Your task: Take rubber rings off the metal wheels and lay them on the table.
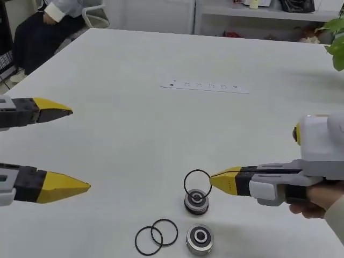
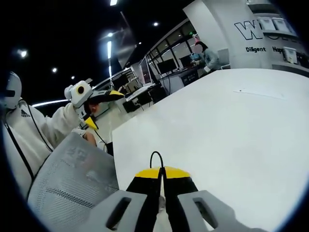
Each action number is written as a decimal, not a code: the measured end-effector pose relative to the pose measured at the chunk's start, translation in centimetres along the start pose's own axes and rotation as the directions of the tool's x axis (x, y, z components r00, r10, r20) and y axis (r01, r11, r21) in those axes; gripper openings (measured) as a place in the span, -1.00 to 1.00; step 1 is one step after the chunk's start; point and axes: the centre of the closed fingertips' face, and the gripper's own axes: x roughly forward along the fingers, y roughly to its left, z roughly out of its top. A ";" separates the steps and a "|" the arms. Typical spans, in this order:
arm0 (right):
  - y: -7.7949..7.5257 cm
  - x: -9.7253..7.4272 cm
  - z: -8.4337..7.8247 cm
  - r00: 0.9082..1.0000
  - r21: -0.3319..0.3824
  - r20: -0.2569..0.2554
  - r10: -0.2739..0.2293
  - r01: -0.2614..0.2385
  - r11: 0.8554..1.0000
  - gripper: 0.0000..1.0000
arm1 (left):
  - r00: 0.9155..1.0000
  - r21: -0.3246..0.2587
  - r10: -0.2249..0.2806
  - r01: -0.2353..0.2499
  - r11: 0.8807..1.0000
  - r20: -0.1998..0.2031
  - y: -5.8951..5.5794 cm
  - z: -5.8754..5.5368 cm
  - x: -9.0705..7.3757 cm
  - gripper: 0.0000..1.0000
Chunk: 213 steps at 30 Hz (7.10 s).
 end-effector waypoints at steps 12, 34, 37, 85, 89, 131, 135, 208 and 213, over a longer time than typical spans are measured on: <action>1.4 0.8 0.0 0.998 -0.029 -0.044 0.036 -0.038 0.999 -1.00 | 1.000 -0.070 0.023 -0.024 0.997 -0.016 -1.0 -2.7 -1.8 0.69; 2.9 2.7 -2.2 0.985 -0.039 -0.152 0.084 -0.091 0.995 -1.00 | 0.998 -0.141 0.041 -0.047 0.989 -0.044 -2.6 -5.4 -3.2 1.00; 3.0 3.1 -2.7 0.981 -0.036 -0.171 0.092 -0.099 0.994 -1.00 | 0.998 -0.149 0.032 -0.038 0.988 -0.045 -2.9 -5.7 -3.2 1.00; 0.0 4.8 -6.6 0.946 -0.064 -0.325 0.002 -0.024 0.998 -0.95 | 0.999 -0.206 0.012 -0.021 0.978 -0.045 -3.6 -6.7 -2.6 0.99; -0.1 4.6 -6.5 0.946 -0.069 -0.323 -0.004 -0.019 0.997 -0.94 | 0.999 -0.202 0.008 -0.018 0.979 -0.047 -3.5 -6.7 -2.7 0.99; -2.0 0.3 -3.8 0.986 -0.076 -0.150 -0.066 0.055 0.996 -0.40 | 0.998 -0.127 -0.043 0.036 0.991 -0.053 -2.4 -3.2 -1.7 0.95; -2.3 0.1 -4.2 0.986 -0.081 -0.147 -0.075 0.063 0.995 -0.35 | 0.996 -0.105 -0.058 0.051 0.993 -0.065 -2.4 -2.9 -1.2 0.91; -3.9 0.4 -5.2 0.996 -0.048 -0.065 -0.055 0.052 0.997 -0.36 | 0.954 -0.027 -0.300 0.300 0.953 0.015 -6.8 0.4 17.4 -0.28; -4.1 0.6 -5.3 0.996 -0.070 -0.072 -0.053 0.048 0.996 -0.41 | 0.950 -0.036 -0.311 0.311 0.950 0.000 -7.2 -0.3 18.3 -0.34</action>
